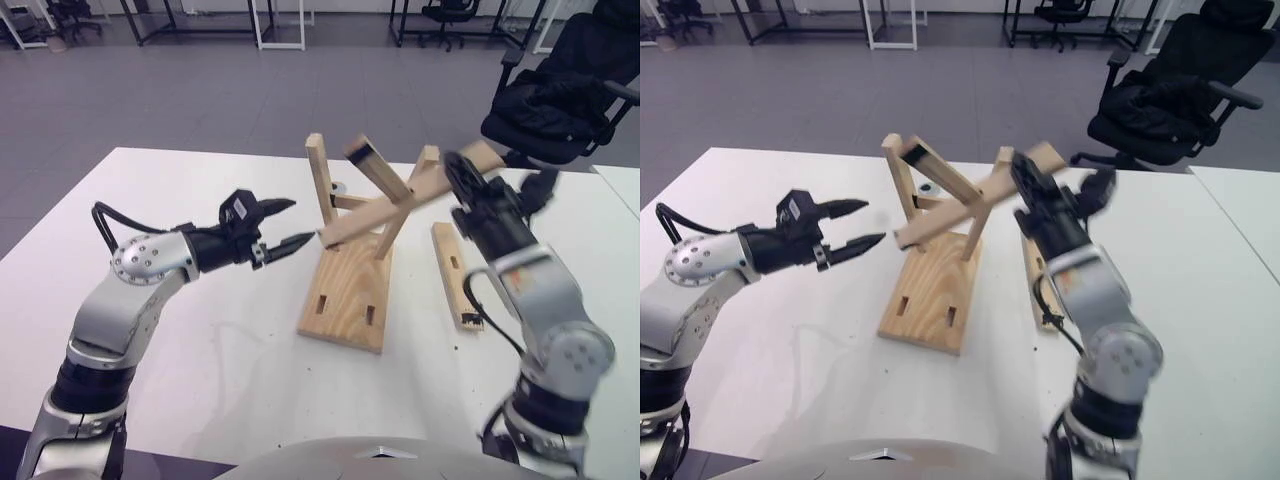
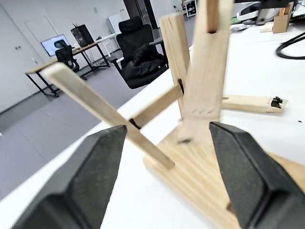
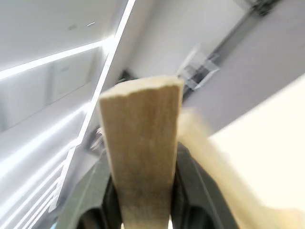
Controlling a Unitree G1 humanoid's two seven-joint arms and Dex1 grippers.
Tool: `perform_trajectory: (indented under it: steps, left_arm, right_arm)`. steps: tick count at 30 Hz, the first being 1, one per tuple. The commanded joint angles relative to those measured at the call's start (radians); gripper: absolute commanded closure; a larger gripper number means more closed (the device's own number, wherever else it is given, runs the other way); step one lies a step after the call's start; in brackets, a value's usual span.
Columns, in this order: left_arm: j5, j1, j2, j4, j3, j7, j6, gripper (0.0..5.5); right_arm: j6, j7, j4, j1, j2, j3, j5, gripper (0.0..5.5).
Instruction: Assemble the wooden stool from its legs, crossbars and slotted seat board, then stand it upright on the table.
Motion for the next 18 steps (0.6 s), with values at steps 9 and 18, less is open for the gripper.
perform_trajectory:
  steps: [9, 18]
  left_arm:
    - [0.420, 0.137, -0.095, 0.444, -0.284, 0.085, -0.312, 1.22]
    - [0.258, 0.078, -0.237, 0.321, -0.343, -0.026, -0.127, 1.22]
  right_arm:
    - [-0.009, -0.157, -0.141, 0.270, -0.188, 0.051, -0.066, 4.46]
    - [0.012, -0.144, -0.209, 0.212, -0.248, 0.196, -0.434, 4.46]
